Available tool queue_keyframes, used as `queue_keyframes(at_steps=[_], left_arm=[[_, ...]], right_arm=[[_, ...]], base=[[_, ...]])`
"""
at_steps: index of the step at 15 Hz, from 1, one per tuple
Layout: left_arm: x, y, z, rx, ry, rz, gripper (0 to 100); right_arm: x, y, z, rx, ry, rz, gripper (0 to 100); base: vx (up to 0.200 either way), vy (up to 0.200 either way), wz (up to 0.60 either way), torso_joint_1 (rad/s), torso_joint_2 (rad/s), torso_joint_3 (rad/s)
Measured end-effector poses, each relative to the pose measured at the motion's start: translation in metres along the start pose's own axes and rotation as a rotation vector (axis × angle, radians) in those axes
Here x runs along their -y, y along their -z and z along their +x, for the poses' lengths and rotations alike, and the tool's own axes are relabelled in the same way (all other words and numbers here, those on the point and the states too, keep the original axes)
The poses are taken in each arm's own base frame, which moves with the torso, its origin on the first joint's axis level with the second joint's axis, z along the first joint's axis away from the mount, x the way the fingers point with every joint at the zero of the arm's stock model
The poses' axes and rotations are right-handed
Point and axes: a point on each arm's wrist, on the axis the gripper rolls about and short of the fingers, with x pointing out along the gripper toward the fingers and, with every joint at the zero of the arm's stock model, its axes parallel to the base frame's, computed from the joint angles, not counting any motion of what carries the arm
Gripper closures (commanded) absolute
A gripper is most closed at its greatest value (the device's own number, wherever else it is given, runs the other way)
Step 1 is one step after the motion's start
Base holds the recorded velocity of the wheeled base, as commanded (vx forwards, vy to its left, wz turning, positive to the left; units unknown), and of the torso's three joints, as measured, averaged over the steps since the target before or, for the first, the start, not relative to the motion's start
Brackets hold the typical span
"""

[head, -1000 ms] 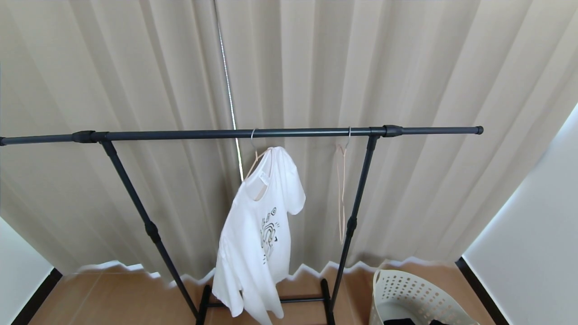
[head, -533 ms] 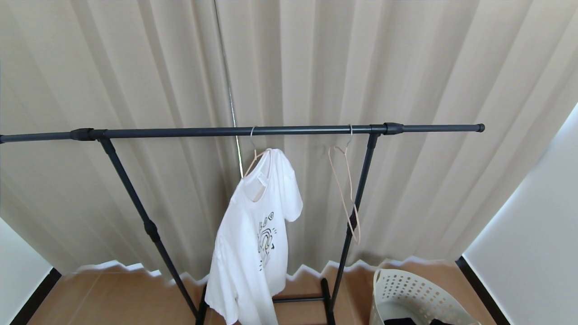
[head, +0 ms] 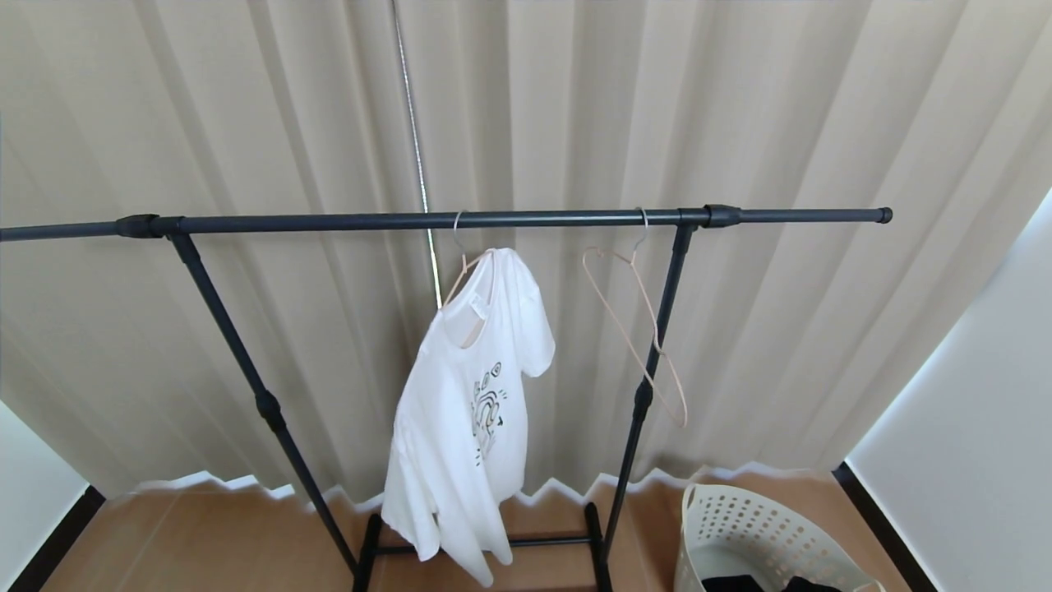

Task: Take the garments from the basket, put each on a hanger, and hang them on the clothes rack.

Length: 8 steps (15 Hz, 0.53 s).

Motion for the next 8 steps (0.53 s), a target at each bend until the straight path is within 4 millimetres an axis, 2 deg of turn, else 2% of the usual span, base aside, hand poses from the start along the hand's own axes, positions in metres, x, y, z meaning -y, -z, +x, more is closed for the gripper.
queue_keyframes(at_steps=[8], left_arm=[[0.0000,0.0000,0.0000,0.000,0.000,0.000,0]], right_arm=[[0.0000,-0.0001,0.0000,0.000,0.000,0.001,0]], base=[[0.000,0.000,0.00,-0.150,0.35,0.190]])
